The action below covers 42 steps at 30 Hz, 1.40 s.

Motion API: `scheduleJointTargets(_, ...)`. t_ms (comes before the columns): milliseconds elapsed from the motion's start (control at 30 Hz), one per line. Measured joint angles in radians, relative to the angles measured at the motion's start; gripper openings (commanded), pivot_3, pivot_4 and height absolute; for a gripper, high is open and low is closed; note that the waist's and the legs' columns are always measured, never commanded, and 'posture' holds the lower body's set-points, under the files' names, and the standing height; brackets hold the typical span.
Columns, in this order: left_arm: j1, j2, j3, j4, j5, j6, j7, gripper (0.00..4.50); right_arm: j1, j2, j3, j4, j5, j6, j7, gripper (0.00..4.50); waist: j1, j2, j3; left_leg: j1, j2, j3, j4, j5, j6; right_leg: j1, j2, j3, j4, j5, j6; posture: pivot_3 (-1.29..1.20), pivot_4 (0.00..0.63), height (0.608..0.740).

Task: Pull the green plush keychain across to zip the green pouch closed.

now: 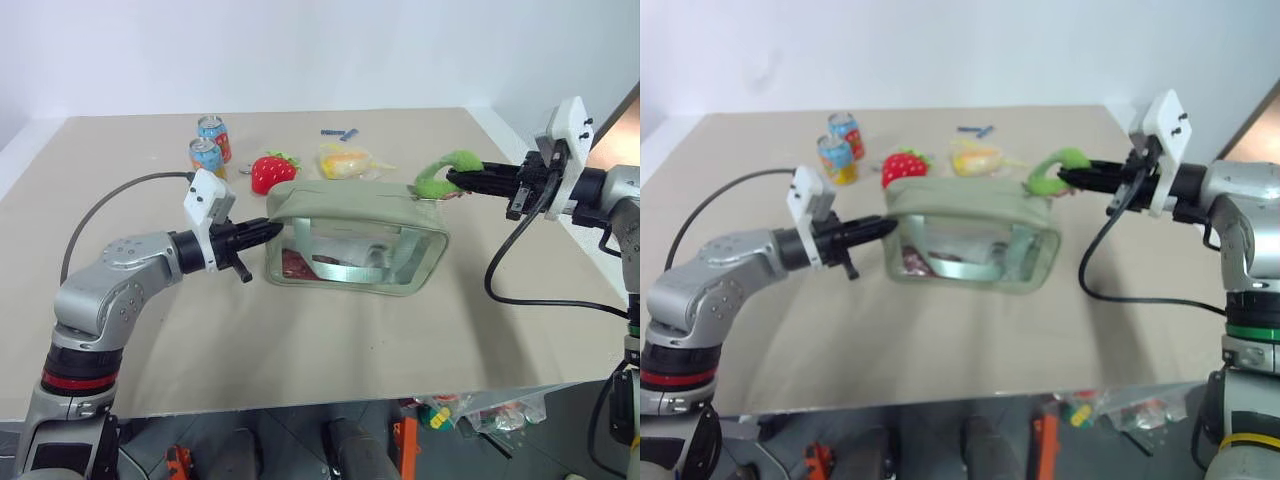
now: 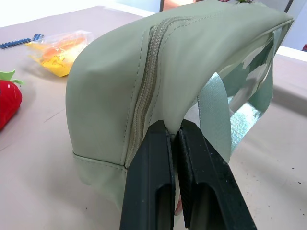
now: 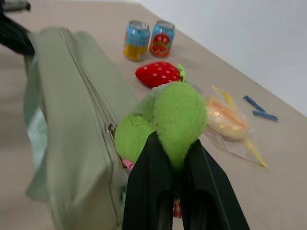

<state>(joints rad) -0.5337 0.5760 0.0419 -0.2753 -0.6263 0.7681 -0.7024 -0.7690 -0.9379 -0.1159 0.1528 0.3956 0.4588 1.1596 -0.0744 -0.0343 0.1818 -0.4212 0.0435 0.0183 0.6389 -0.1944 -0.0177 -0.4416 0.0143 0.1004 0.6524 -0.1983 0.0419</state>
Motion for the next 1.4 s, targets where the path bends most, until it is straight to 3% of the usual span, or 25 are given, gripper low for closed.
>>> scheduleJointTargets(467,0.013,0.000,0.001,-0.021,-0.003,0.000,0.018,0.00,-0.005,-0.083,0.031,0.086,-0.093,-0.096,0.074,0.02,0.000,0.000,0.000,0.000,0.000,0.001,0.000,0.000,0.000,0.000,0.000,0.001,0.000,0.000,0.000,0.00,0.150,0.740)
scheduleJointTargets(867,0.013,-0.004,-0.002,-0.020,0.000,-0.002,0.018,0.00,0.183,-0.114,0.136,0.006,-0.239,-0.222,0.072,0.02,-0.001,0.000,0.000,0.002,0.000,0.002,0.000,0.000,0.000,0.000,0.000,0.002,0.000,0.001,0.001,0.00,0.150,0.740)
scheduleJointTargets(1233,0.013,-0.005,-0.002,-0.020,0.010,0.000,0.023,0.00,0.131,0.014,0.191,0.046,-0.287,-0.262,0.013,0.02,-0.002,0.000,0.000,0.002,0.000,0.003,0.001,0.000,-0.001,0.001,0.000,0.003,0.000,0.002,0.002,0.00,0.150,0.740)
scheduleJointTargets(1400,0.011,-0.006,0.010,-0.024,-0.025,0.049,0.033,1.72,0.079,0.024,0.157,0.070,-0.234,-0.176,0.015,1.72,0.000,0.000,0.000,0.002,0.000,0.003,0.001,0.000,-0.001,0.001,0.000,0.003,0.000,0.002,0.002,0.00,0.150,0.740)
